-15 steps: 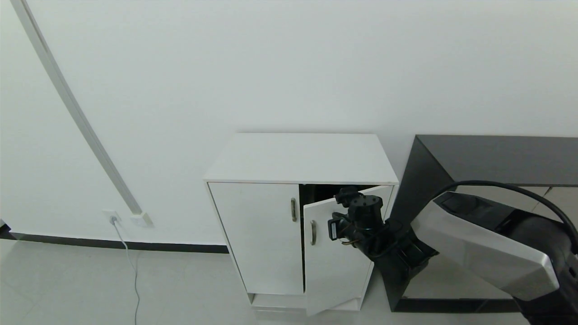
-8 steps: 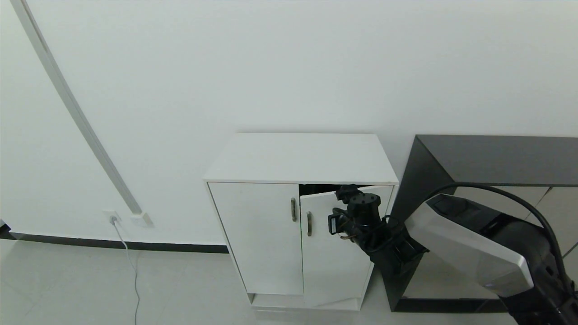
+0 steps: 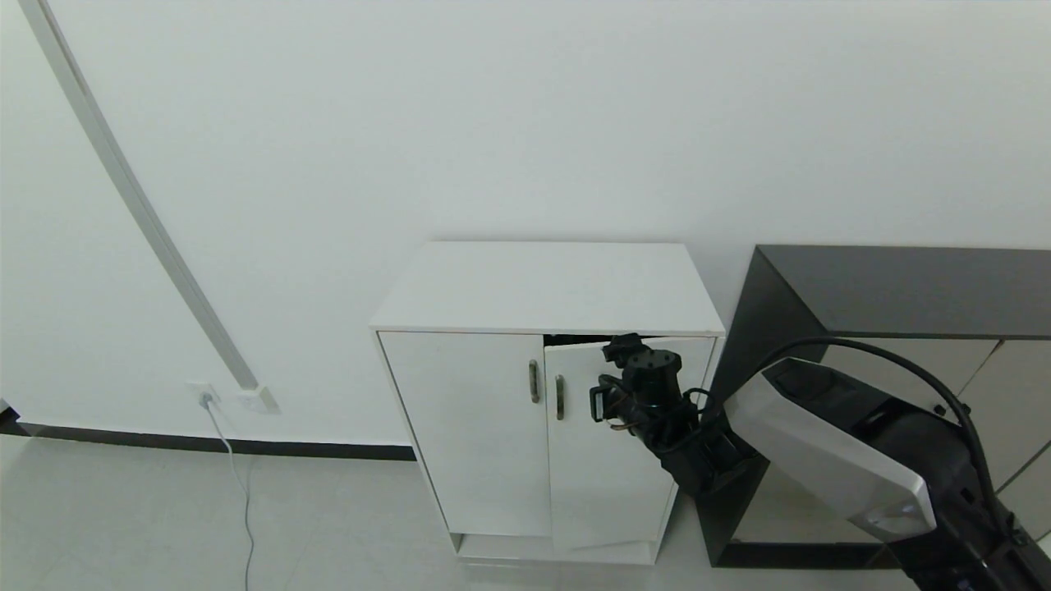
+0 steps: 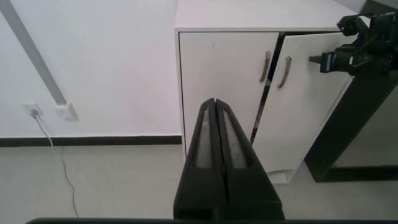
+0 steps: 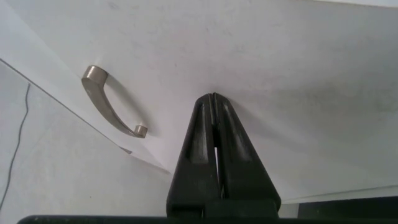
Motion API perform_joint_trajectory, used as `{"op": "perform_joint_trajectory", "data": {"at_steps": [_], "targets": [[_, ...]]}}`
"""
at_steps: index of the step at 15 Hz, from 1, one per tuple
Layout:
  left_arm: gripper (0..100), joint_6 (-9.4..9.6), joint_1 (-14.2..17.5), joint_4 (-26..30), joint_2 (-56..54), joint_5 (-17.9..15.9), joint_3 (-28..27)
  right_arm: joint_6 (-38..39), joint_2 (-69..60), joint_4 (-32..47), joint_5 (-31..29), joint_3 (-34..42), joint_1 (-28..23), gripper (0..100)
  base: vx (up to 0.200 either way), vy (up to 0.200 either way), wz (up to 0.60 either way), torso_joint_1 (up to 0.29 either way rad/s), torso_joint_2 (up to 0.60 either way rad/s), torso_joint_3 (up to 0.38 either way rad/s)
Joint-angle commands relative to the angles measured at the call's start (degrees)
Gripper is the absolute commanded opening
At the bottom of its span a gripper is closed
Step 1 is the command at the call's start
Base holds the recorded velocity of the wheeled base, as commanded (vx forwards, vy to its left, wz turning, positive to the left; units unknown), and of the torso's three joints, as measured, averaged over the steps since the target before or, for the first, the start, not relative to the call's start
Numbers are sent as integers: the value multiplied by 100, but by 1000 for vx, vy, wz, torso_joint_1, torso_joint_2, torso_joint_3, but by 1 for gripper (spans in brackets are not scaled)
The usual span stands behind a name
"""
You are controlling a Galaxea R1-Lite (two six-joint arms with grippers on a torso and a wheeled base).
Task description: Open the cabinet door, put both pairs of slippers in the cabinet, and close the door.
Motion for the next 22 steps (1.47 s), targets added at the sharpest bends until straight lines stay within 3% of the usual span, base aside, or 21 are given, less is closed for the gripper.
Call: {"op": "perform_joint_trajectory", "data": {"at_steps": [1,22], "targets": [[0,2,1,1,-1,1,0,1,105,20,1,-100,3,0,0,0,0,0,0,0],[0,2,1,1,-1,1,0,-7,289,116,-25,-636,-129,0,0,0,0,0,0,0]]}}
